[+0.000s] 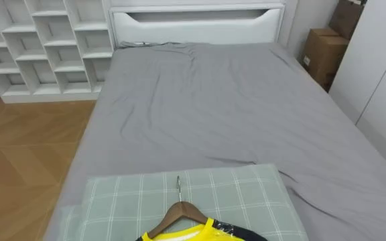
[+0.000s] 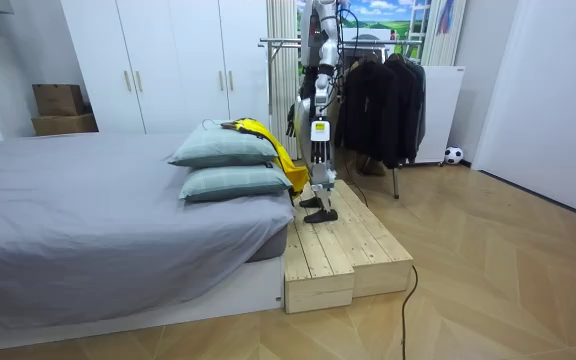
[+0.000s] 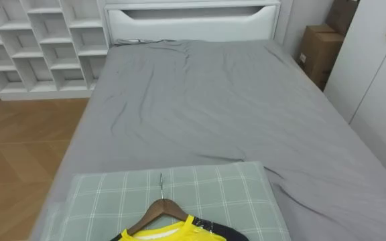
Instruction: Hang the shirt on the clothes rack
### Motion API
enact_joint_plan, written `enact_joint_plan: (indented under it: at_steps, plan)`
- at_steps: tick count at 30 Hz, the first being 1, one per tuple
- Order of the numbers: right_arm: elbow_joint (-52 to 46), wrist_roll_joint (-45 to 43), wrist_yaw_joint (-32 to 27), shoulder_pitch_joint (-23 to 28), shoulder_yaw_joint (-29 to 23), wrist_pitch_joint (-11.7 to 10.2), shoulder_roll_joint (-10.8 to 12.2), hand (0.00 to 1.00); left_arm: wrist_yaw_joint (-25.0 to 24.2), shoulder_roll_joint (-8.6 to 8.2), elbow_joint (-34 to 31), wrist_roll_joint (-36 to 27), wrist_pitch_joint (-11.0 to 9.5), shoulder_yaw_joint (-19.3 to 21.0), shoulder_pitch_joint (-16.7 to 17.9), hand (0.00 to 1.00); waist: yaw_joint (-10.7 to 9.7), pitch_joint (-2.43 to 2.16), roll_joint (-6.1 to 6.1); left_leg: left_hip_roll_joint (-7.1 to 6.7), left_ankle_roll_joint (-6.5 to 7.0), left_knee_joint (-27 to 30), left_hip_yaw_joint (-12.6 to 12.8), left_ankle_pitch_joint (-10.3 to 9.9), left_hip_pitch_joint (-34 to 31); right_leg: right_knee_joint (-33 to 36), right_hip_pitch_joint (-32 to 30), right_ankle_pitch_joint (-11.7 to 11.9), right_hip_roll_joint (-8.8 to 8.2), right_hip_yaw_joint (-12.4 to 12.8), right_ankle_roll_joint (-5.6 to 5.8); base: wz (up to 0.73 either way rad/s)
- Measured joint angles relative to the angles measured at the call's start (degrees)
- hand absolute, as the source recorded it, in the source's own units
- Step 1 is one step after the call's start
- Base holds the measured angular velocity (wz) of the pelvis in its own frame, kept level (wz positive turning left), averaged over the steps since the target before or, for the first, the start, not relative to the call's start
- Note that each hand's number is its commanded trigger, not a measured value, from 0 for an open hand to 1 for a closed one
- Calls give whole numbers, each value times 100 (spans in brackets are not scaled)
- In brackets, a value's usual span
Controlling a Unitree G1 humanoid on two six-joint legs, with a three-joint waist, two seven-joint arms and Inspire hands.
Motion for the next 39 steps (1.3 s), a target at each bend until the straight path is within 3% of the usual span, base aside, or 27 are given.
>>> enact_joint_plan:
  at_steps: [11,20,27,39]
  plan:
    - [2,17,-52,-19,293,-20,-22,0,124,3,-58,0,-15,-4,15,0,19,8,-69,-9,0,-15,-3,0,6,5,-1,-13,-3,7,6,0]
    - [1,21,-52,-19,317,-23,-10,0,269,11,-59,0,-163,-2,2,0,25,5,-120,0,0,-33,14,0,20,34,-9,-11,31,18,7,0]
    - [-1,16,-39,11,313,-28,-3,0,258,12,-51,11,-171,-3,33,0,107,6,-154,36,-20,-87,133,-15,83,112,-6,-11,38,165,5,-10]
    - [10,12,-43,16,306,-12,-12,0,196,13,-43,-4,-24,-2,87,0,135,-33,-67,35,-18,-79,144,-15,86,121,0,-5,35,161,2,-1]
